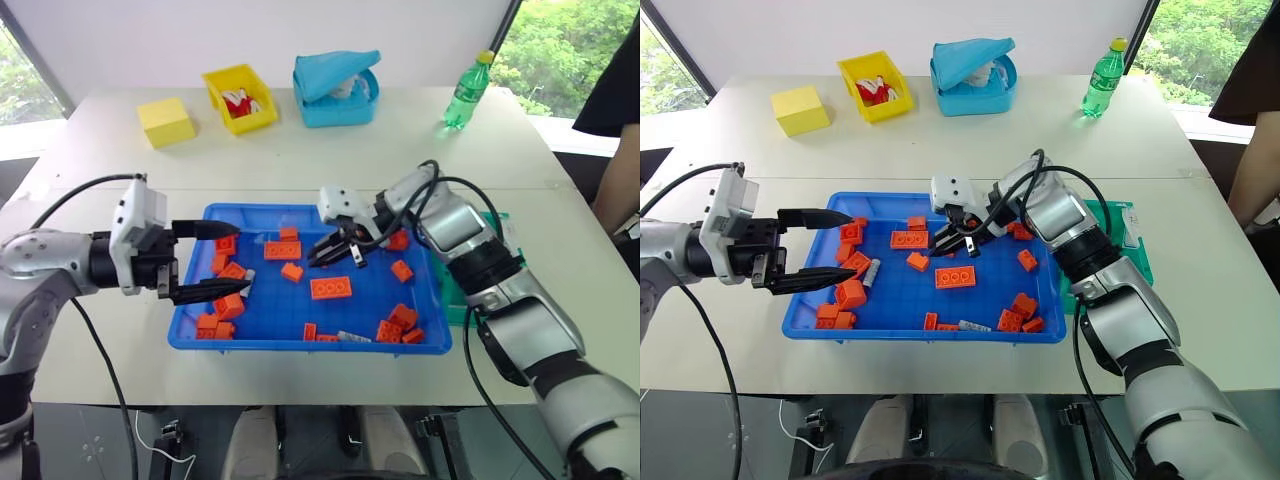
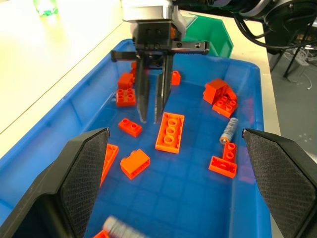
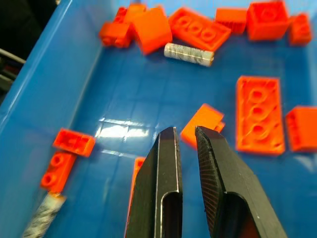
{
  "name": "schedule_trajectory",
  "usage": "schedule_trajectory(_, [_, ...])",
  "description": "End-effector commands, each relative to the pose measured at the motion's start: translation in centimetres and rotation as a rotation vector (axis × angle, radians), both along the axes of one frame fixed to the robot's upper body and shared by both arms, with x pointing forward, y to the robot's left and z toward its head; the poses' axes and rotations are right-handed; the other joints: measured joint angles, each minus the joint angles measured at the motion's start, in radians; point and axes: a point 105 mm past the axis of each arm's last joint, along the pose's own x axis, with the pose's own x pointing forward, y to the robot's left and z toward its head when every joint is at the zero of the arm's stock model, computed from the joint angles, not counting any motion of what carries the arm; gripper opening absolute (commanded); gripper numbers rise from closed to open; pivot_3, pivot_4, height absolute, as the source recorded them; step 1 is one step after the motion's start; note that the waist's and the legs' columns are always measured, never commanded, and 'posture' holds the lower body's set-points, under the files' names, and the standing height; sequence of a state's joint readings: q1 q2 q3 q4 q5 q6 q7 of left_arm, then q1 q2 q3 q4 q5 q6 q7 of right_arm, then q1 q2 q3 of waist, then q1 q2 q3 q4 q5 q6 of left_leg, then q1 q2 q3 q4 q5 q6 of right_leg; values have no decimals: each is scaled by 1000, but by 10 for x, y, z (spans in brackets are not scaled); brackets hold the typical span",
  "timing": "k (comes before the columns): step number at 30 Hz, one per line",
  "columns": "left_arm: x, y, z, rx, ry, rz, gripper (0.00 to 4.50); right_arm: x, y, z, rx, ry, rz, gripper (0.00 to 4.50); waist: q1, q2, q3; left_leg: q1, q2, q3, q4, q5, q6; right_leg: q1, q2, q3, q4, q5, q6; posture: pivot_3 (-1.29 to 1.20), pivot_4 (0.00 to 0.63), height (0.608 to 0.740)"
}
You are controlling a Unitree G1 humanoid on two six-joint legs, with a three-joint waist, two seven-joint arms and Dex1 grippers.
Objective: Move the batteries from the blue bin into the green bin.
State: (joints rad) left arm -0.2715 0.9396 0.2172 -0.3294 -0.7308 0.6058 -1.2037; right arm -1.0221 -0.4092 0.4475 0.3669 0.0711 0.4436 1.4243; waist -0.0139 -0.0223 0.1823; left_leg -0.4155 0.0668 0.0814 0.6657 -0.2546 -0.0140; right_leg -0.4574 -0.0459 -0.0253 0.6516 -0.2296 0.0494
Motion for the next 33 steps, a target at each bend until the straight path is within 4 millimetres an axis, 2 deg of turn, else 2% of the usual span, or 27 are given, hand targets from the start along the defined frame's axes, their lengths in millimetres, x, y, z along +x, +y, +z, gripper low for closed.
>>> schedule_trajectory(1, [0, 5, 5, 12, -24, -3, 4500, -2, 18, 16, 40, -79, 3, 599, 0, 0, 0, 0, 0, 0, 0, 0, 0, 0, 0, 0, 0, 0, 0, 0, 150, 736])
schedule_trajectory(3, [4, 13, 2, 28, -22, 30, 4500, -3, 27, 11, 37, -82, -13, 599, -5, 0, 0, 0, 0, 0, 0, 0, 0, 0, 0, 0, 0, 0, 0, 0, 150, 736])
schedule_trajectory(4, [6, 20, 1, 39, -21, 54, 4500, -4, 31, 7, 33, -82, -14, 1122, -7, 0, 0, 0, 0, 0, 0, 0, 0, -1, 0, 0, 1, 0, 0, 0, 150, 736])
schedule_trajectory(5, [7, 26, -1, 52, -21, 77, 4500, -5, 34, 3, 30, -86, -19, 1363, -7, 0, 0, 0, 0, 0, 0, 0, 0, -1, 0, 0, 2, 0, 0, 0, 150, 736])
schedule_trajectory(8, [8, 50, -5, 93, -9, 150, 4500, -6, 47, -4, 41, -116, -37, 2849, -6, 0, 0, 0, 0, 0, 0, 0, 0, -2, 0, 0, 3, 0, 0, 0, 150, 736])
schedule_trajectory(13, [2, 78, -11, 139, 11, 235, 4500, -15, 64, -7, 87, -99, -34, 2849, -5, 0, 0, -1, 0, 1, 0, 0, 0, -2, -1, 0, 2, 0, 0, 0, 150, 736])
schedule_trajectory(15, [-1, 83, -11, 139, 12, 254, 4500, -15, 69, -12, 91, -91, -49, 2849, -4, 0, 0, -1, 0, 1, 0, 0, 0, -2, -1, 0, 2, 0, 0, 0, 150, 736])
schedule_trajectory(24, [-6, 82, -7, 129, 3, 268, 4500, -18, 85, -42, 78, -86, -80, 2849, -4, -1, 0, -1, 0, 0, 0, 0, 0, -2, -1, -1, 2, 0, 0, 0, 150, 736])
schedule_trajectory(33, [-6, 77, -5, 123, -10, 265, 4500, -9, 95, -54, 68, -84, -117, 2849, -8, -1, -1, 0, 1, 0, 0, 0, 0, -2, 0, -1, 2, 0, -1, 0, 150, 736])
